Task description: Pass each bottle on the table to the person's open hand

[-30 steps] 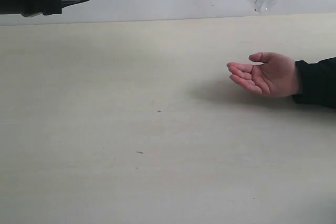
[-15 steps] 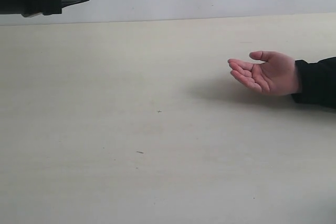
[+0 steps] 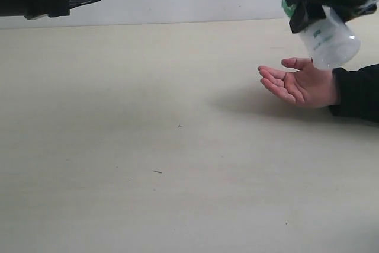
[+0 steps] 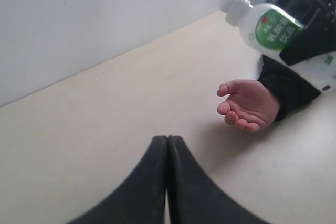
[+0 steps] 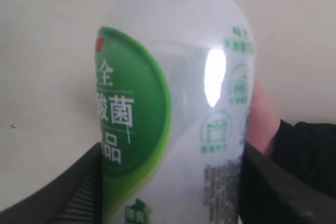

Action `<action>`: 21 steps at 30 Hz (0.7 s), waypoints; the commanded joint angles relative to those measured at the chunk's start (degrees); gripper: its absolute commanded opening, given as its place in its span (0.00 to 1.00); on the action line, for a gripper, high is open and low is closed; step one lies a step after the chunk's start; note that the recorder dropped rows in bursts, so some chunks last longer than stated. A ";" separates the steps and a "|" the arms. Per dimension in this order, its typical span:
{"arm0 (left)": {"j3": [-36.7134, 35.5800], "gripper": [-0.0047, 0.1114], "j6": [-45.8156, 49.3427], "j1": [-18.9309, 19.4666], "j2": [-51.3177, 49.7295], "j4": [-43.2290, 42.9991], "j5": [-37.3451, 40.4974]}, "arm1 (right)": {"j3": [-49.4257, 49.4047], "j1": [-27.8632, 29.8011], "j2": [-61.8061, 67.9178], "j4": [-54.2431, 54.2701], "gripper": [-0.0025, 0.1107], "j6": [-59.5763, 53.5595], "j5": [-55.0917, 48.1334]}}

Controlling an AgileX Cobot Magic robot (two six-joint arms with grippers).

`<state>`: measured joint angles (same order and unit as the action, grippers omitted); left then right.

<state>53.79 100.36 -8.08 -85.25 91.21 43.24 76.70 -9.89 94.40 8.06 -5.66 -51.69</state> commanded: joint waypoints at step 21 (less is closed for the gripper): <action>-0.14 0.05 0.11 0.15 0.49 0.60 0.00 | -11.86 -0.06 11.03 -3.00 0.02 10.56 21.41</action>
<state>53.79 100.36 -8.08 -85.25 91.21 43.24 63.79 -9.89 104.59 7.71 2.85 -30.24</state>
